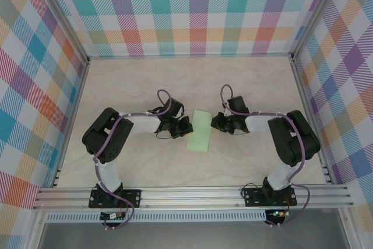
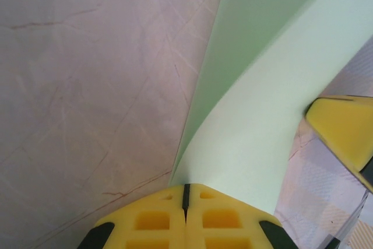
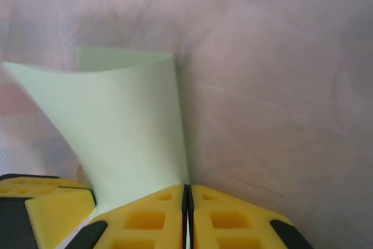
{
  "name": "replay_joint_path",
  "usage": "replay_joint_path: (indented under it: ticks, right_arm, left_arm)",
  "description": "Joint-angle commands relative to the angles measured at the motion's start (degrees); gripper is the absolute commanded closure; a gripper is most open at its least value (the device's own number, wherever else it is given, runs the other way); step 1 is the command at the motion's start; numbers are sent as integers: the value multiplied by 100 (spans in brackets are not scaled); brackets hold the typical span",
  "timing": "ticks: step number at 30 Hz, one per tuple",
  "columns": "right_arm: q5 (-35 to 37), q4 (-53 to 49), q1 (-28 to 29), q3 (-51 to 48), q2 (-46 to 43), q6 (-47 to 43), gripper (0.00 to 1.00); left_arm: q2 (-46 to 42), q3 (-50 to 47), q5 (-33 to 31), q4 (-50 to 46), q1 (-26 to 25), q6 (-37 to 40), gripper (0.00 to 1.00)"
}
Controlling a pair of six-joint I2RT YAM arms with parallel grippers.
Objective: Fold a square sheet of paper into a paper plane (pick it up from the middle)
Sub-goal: Fold the square sheet of paper in half at the center of the table.
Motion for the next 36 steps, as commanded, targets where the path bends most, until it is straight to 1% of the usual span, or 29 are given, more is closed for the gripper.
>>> replay_joint_path:
  ticks: [1, 3, 6, 8, 12, 15, 17, 20, 26, 29, 32, 34, 36]
  right_arm:
    - [230, -236, 244, 279, -261, -11, 89]
    - [163, -208, 447, 475, -198, 23, 89]
    - [-98, -19, 492, 707, 216, 156, 89]
    - [-125, 70, 492, 813, 477, 149, 89]
    - [-39, 50, 420, 995, 781, 81, 89]
    - [6, 88, 240, 1020, 870, 56, 89]
    - [26, 72, 101, 1006, 875, 3, 89]
    - [263, -137, 2, 1026, 842, -80, 89]
    - [515, -322, -264, 1064, 802, -36, 89]
    - [530, -353, -243, 1120, 563, 82, 89]
    - [532, -238, -72, 1051, 208, 96, 89]
    - [362, -209, 46, 1063, 149, 116, 89]
    - [42, -175, 117, 1098, 275, 203, 89]
  left_arm:
    - [762, -525, -940, -1256, -128, -3, 96]
    - [740, -501, -962, -1272, -127, 12, 96]
    - [734, -470, -968, -1308, -128, 14, 96]
    - [725, -471, -983, -1335, -131, 12, 97]
    - [709, -491, -1013, -1375, -129, -3, 97]
    - [704, -532, -1014, -1373, -136, -3, 97]
    - [707, -561, -1012, -1360, -137, 21, 97]
    - [712, -605, -1013, -1336, -137, 23, 97]
    - [692, -684, -1004, -1293, -141, 41, 97]
    - [689, -658, -1000, -1296, -137, 58, 97]
    - [679, -646, -989, -1293, -137, 58, 97]
    - [674, -632, -999, -1300, -137, 58, 98]
    - [671, -615, -986, -1291, -137, 58, 97]
